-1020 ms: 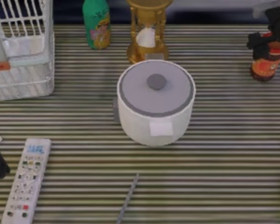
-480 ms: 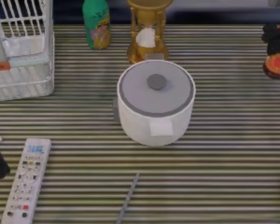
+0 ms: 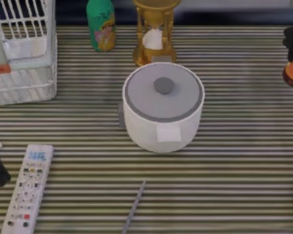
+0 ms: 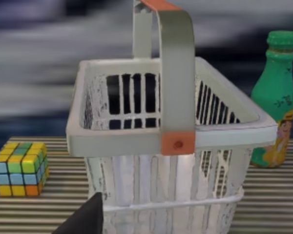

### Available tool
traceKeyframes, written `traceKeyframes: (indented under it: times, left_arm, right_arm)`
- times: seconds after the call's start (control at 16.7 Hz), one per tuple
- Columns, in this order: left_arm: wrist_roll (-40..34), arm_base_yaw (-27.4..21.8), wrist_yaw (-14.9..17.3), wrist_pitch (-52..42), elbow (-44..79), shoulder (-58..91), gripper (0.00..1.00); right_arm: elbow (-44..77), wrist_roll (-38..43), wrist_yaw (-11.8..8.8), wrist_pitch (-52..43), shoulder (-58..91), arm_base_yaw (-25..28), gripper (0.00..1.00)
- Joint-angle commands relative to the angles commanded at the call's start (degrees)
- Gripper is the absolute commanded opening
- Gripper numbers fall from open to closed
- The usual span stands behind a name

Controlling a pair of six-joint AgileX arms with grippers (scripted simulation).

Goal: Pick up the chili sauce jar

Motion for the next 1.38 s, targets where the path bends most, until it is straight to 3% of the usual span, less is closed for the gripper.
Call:
traceKeyframes:
  times: [0.3,0.9,1.38]
  left_arm:
    - [0.0,0.0,0.0,0.0,0.0,0.0,1.00]
    - [0.0,0.0,0.0,0.0,0.0,0.0,1.00]
    - [0.0,0.0,0.0,0.0,0.0,0.0,1.00]
  right_arm:
    - [-2.4,4.1,1.3,1.8,-0.6,1.9,0.00]
    - [-20.2,32.8,9.8,13.4,-6.3,16.6,0.00]
    - [-22.4,34.1,10.2,16.4,-5.3,17.2,0.00]
